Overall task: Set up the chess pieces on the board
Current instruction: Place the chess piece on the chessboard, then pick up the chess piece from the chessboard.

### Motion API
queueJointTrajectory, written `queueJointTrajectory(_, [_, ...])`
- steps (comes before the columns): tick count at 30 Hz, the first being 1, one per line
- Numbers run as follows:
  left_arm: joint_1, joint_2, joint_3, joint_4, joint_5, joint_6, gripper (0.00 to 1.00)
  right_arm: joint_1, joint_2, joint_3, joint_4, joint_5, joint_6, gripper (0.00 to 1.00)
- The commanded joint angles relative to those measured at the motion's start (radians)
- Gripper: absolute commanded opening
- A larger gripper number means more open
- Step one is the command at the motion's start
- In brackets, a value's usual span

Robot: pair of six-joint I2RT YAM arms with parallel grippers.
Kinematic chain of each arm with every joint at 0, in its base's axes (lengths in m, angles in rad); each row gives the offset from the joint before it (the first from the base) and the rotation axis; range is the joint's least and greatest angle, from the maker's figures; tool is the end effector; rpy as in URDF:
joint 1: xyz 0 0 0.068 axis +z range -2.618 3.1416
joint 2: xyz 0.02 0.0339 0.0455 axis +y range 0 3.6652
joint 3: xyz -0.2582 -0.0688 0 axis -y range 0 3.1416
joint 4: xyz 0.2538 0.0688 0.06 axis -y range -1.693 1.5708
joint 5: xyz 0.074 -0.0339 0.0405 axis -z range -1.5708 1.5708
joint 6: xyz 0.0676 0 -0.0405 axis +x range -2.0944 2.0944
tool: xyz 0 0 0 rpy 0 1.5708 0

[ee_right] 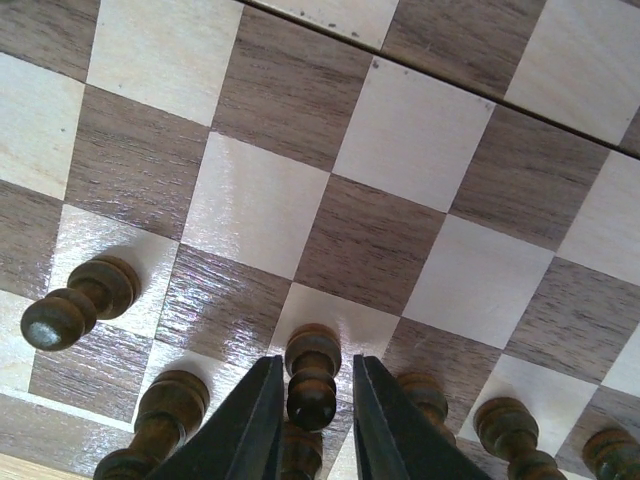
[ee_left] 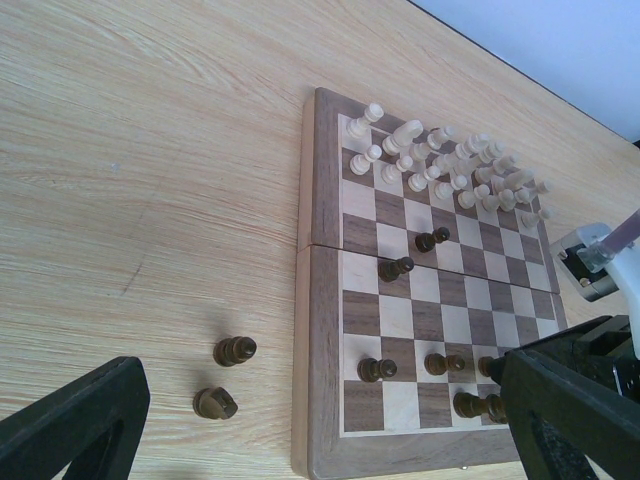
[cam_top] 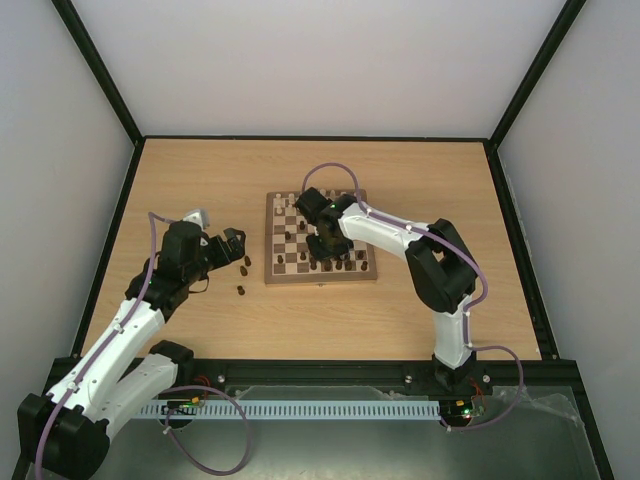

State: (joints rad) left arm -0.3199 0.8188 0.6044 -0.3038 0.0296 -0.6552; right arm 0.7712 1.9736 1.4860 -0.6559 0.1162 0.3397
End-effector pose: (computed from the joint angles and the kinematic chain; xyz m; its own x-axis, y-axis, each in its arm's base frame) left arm 0.2152 -0.0734 0.2366 -0.5792 -0.4497 -0.6799 -0.0179 0.8409 -0.5409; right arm 0.3153 0.2955 0.1567 -0.8345 -0.3496 -0.4259 -0.4028 0.9145 0.0386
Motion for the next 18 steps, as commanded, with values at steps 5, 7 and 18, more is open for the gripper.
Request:
queueJointTrajectory(5, [0.004,-0.002,-0.014,0.019,0.000,-0.002,0.99,0.005,0.009,0.028,-0.036,0.003,-0.002,0.27])
queueJointTrajectory(7, [0.005,-0.003,-0.014,0.019,0.001,-0.002,0.99,0.007,0.005,0.037,-0.042,0.007,-0.002,0.27])
queueJointTrajectory(18, [0.005,-0.006,0.006,0.009,-0.005,0.004,0.99,0.005,-0.011,0.221,-0.103,0.033,-0.014,0.46])
